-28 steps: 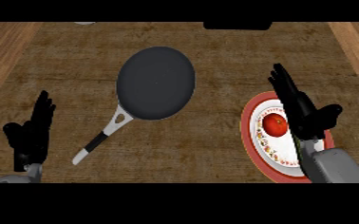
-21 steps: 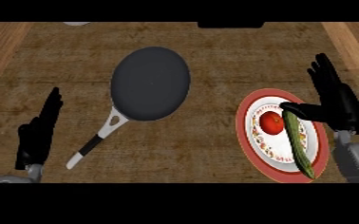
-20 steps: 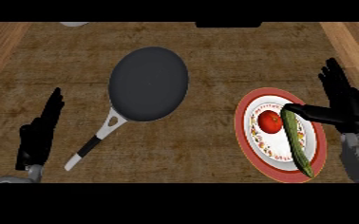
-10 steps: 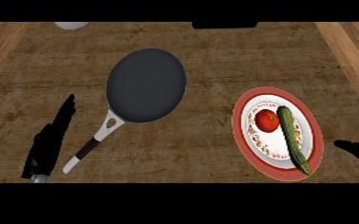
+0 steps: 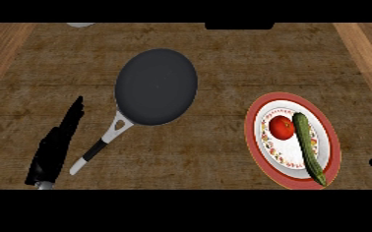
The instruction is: Pick the squash from the plate and place it in the pan
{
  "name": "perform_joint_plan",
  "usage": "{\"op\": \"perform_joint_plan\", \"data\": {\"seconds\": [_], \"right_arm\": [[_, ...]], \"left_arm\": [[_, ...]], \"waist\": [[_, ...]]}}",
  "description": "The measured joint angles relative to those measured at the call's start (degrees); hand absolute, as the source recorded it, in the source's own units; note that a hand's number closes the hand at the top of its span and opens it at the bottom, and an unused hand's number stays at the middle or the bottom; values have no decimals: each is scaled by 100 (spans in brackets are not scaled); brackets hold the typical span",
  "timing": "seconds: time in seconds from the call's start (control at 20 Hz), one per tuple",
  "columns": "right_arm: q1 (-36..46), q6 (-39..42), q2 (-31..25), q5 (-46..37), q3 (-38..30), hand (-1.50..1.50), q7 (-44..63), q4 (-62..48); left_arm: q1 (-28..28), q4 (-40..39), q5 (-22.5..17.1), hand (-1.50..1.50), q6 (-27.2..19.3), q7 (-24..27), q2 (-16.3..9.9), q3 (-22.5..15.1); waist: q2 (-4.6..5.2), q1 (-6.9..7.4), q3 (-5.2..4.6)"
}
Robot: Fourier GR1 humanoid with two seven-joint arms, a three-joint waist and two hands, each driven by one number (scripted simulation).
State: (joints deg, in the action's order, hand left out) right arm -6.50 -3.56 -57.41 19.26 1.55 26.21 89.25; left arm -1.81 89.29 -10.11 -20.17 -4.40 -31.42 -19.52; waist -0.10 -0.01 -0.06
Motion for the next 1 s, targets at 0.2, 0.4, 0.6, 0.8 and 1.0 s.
{"op": "perform_joint_plan", "data": {"seconds": [0.2, 0.4, 0.6, 0.8, 1.0], "right_arm": [[593, 563, -94, 111, 203, -150, 611, 65], [1230, 913, 83, -18, 467, -150, 1248, -144], [1827, 1237, 374, -73, 737, -150, 1907, -291], [2203, 1669, 553, -156, 912, -150, 2403, -431], [2593, 2042, 771, -265, 1214, -150, 2773, -677]], "left_arm": [[114, 29, 84, 0, 63, -101, 40, 48], [87, 39, 169, 0, 162, -137, 110, 107], [19, 120, 308, 0, 167, -165, 219, 119], [-43, 154, 357, 0, 279, -169, 243, 238], [-2, 72, 442, 0, 316, -160, 344, 284]], "waist": [[15, 64, 1], [19, 87, 1], [20, 97, 2], [16, 80, 3], [21, 87, 3]]}}
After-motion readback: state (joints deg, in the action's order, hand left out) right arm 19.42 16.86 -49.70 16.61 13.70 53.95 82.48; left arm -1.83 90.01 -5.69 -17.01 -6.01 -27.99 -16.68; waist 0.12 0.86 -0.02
